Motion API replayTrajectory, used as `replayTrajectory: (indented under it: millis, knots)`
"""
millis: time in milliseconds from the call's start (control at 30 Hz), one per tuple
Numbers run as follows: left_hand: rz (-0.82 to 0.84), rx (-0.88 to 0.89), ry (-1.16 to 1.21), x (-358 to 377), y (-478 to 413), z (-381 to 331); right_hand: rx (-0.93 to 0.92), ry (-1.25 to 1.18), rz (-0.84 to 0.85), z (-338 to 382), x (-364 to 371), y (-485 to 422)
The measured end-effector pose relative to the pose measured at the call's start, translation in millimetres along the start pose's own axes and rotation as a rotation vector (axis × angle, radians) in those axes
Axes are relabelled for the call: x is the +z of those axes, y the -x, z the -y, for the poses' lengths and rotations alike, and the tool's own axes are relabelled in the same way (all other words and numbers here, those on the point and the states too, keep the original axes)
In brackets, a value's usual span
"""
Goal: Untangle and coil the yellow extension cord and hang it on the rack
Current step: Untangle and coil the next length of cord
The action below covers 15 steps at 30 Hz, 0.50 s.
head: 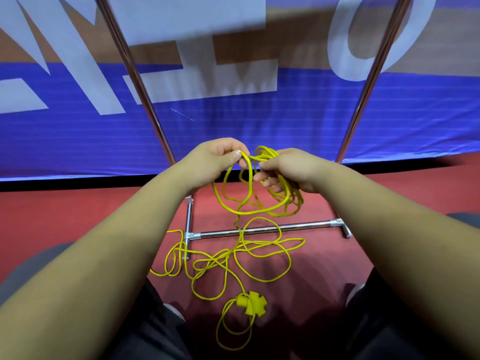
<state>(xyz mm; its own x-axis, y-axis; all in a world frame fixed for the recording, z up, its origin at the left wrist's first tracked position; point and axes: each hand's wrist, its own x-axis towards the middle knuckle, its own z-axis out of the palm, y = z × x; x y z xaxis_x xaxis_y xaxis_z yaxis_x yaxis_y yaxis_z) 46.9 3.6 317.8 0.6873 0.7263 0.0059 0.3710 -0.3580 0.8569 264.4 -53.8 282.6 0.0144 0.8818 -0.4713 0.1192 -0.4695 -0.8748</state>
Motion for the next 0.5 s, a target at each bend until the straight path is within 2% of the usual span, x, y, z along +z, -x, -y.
replayTrajectory:
  millis: [100,167,267,333,400,467,500]
  knots:
    - [-0.170,-0.016,0.017,7.5,-7.7,3.2,0.007,-0.112,0.129,3.7,13.0,4.4]
    - [-0.265,-0.031,-0.080,7.5,-12.3,10.6,0.018,-0.185,0.161,4.4,18.8,7.4]
    - [-0.351,-0.060,-0.203,8.6,-18.5,18.6,0.030,-0.256,0.115,3.7,22.5,7.0]
    - [-0.472,-0.131,-0.242,11.0,-21.3,20.6,0.021,-0.291,0.060,3.0,21.9,4.3]
    - [-0.603,-0.194,-0.429,14.2,-19.3,19.8,-0.007,-0.335,0.032,2.0,20.5,1.1]
    - [-0.578,-0.177,-0.525,19.0,-16.7,18.2,-0.042,-0.360,-0.009,1.3,18.5,-0.7]
    - [-0.475,-0.181,-0.457,22.0,-16.5,17.9,-0.058,-0.370,-0.035,1.4,17.5,-1.0]
